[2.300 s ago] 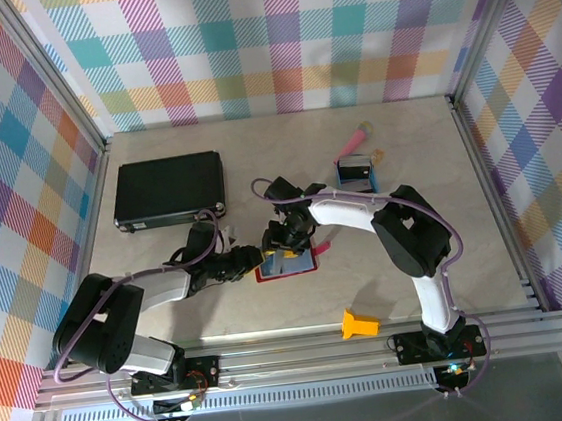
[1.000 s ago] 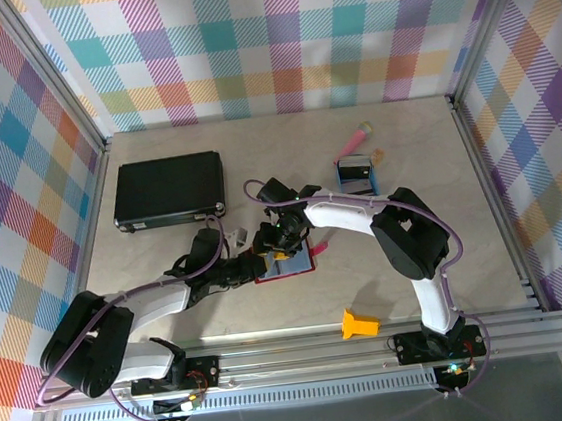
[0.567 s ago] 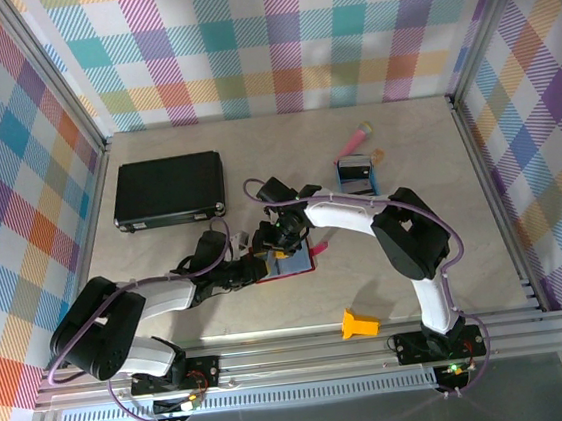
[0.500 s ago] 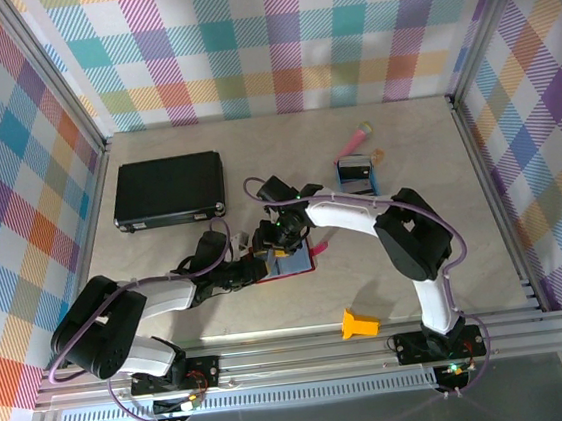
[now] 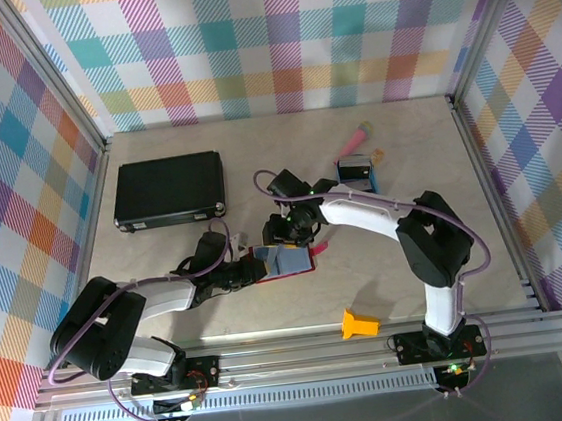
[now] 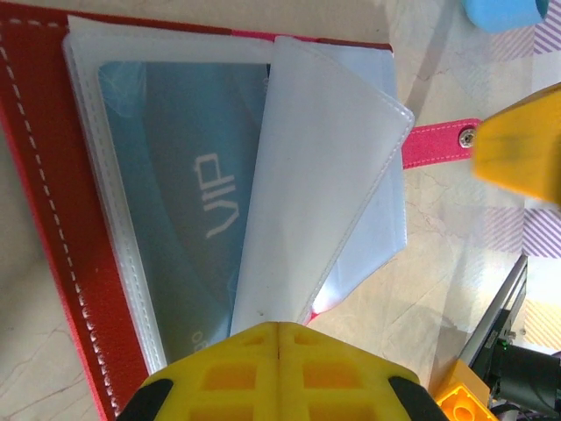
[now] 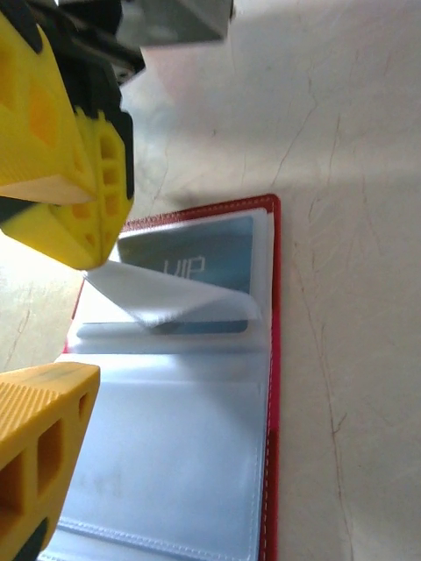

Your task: Put the credit cards into the card holder

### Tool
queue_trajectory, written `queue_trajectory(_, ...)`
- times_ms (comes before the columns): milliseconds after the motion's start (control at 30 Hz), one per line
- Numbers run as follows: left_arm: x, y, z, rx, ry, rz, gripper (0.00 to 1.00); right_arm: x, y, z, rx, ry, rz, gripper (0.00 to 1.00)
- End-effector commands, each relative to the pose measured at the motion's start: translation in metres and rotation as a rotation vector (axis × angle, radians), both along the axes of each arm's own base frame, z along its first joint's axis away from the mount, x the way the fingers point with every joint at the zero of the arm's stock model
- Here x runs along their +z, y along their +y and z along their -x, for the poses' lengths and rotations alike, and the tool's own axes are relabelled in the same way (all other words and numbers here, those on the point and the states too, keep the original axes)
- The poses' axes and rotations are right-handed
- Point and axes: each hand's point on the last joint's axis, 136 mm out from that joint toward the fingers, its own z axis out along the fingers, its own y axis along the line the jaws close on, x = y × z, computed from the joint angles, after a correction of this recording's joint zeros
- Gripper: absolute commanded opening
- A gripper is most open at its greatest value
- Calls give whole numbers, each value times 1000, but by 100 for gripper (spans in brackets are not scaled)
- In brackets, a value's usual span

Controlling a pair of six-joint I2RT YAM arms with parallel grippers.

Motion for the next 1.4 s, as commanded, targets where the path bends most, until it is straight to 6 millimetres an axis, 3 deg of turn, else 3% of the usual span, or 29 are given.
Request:
queue_trajectory(0, 10, 0, -2, -6, -36, -10, 6, -8, 11, 6, 56, 19, -37, 51)
queue_trajectory(233, 24, 13, -3, 36, -59, -29, 7, 7, 41, 0, 111, 6, -161, 50)
queue_trajectory(333, 33, 31, -2, 80, -62, -36, 8, 29, 43, -11, 112, -73, -223, 50)
queue_trajectory(433, 48, 47, 1, 96, -99, -40, 10, 62, 31, -28, 114, -214, -254, 49)
queue_trajectory(533, 74, 52, 5, 61, -209, -52, 13, 107, 7, -48, 122, -429, -286, 49)
queue_trajectory(633, 101, 53, 0, 97, -314, 3, 14, 154, -31, -65, 131, -686, -368, 50)
queue_trajectory(700, 123, 51, -6, 111, -396, 44, 16, 181, -65, -72, 137, -930, -367, 50)
queue_trajectory(800, 154, 47, -16, 113, -526, 76, 29, 200, -124, -82, 104, -1145, -241, 49)
queue_trajectory(900, 181, 32, -22, 50, -695, 72, 37, 196, -178, -92, 112, -1136, -98, 49)
queue_trajectory(1000, 197, 4, -17, -149, -918, 0, 51, 189, -212, -100, 224, -1159, 44, 51)
queue_trajectory(1067, 198, -9, -22, -247, -1000, -49, 55, 185, -218, -98, 349, -1138, -6, 54)
queue_trajectory(1167, 203, -24, -39, -319, -1063, -84, 59, 170, -229, -109, 499, -1104, 81, 54)
queue_trajectory(1367, 191, -56, -64, -464, -1118, -71, 60, 130, -226, -125, 941, -1275, 274, 56)
